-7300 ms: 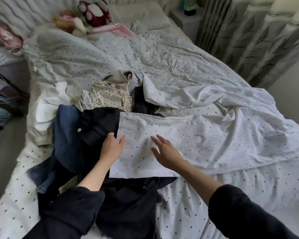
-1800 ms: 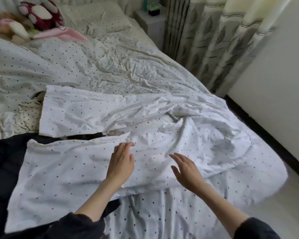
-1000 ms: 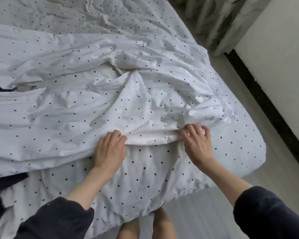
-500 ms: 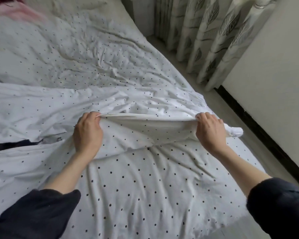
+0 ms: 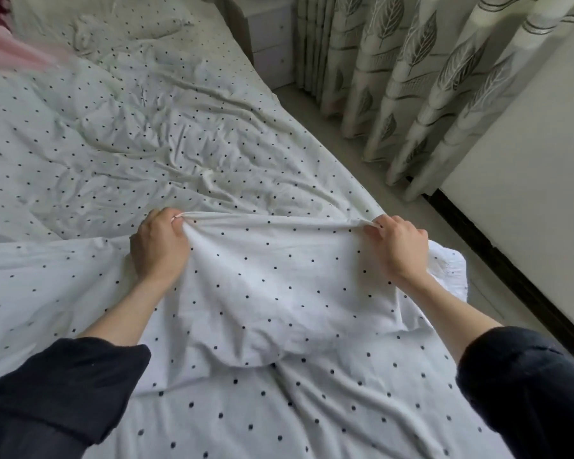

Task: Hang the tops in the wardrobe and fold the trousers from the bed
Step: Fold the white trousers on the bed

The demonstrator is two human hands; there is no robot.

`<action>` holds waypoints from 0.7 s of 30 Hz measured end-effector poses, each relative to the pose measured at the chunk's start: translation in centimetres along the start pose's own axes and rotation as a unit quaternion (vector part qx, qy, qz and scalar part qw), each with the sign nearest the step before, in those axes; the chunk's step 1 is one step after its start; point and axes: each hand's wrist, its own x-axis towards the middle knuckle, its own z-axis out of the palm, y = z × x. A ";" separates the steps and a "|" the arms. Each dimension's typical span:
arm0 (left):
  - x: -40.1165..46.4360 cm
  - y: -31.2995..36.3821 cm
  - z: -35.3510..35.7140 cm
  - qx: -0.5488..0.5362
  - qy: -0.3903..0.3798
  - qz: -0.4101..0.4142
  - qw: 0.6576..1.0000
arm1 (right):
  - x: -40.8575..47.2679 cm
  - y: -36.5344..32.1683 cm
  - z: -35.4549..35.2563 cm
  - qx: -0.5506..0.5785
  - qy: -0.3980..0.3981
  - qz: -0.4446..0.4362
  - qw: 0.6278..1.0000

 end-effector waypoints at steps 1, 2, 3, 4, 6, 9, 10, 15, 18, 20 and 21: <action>0.4 -0.3 0.6 0.009 -0.009 0.001 1.000 | 0.4 0.1 0.5 0.002 -0.006 0.002 1.000; 1.1 -0.5 1.3 0.019 -0.014 0.001 1.000 | 1.1 0.2 1.2 0.006 -0.012 0.004 1.000; 2.1 -0.7 2.2 0.030 -0.019 0.001 0.999 | 2.0 0.2 2.0 0.009 -0.020 0.010 1.000; 2.8 -0.9 2.9 0.042 -0.027 -0.004 0.999 | 2.6 0.1 2.7 0.008 -0.034 0.020 0.999; 3.6 -1.6 4.6 0.076 -0.084 -0.021 0.993 | 3.4 -0.2 4.2 -0.004 -0.081 0.038 0.996; 3.4 -2.2 6.2 0.110 -0.190 -0.065 0.973 | 3.1 -0.1 5.7 -0.040 -0.158 0.032 0.986; 3.4 -2.2 6.4 0.101 -0.194 -0.078 0.973 | 2.9 0.2 5.9 -0.042 -0.163 0.028 0.985; 2.6 0.7 5.8 0.061 -0.139 -0.027 0.988 | 0.5 1.4 4.2 -0.003 -0.141 -0.012 0.990; -1.5 4.1 5.0 -0.003 -0.130 0.070 0.989 | -3.2 1.8 2.7 0.037 -0.144 -0.029 0.988; -5.1 6.4 4.6 -0.033 -0.123 0.142 0.982 | -6.0 2.9 1.6 0.033 -0.151 -0.036 0.987; -6.9 7.4 4.5 -0.044 -0.113 0.175 0.977 | -7.2 3.6 1.2 0.032 -0.149 -0.043 0.987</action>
